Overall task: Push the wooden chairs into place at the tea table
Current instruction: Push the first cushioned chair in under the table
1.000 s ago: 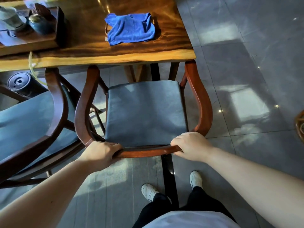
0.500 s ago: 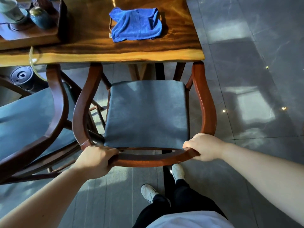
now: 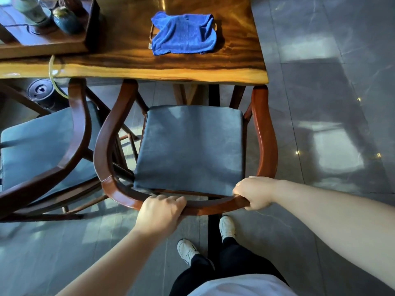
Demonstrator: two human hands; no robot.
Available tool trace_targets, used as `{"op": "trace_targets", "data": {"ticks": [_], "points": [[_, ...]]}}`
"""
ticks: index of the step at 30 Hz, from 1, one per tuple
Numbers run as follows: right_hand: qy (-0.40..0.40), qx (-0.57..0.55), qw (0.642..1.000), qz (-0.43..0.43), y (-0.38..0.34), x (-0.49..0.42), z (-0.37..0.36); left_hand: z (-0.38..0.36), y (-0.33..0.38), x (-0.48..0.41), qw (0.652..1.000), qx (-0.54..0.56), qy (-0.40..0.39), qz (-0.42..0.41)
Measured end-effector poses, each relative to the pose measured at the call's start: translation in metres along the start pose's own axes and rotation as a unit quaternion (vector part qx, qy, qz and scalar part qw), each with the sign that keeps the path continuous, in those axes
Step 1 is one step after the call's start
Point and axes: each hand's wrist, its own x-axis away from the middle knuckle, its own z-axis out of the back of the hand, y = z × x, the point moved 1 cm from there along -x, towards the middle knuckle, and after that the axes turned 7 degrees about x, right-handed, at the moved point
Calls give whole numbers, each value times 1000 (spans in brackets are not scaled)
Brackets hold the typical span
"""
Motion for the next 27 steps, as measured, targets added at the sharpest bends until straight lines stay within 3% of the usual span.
{"op": "trace_targets", "data": {"ticks": [12, 20, 27], "points": [[-16, -11, 999, -29, 48, 16, 9, 9, 35, -42, 1000, -3, 12, 27], [2, 16, 1000, -14, 42, 18, 14, 10, 39, -41, 999, 12, -6, 38], [111, 37, 992, 41, 2, 21, 38, 19, 35, -30, 998, 26, -37, 47]]}}
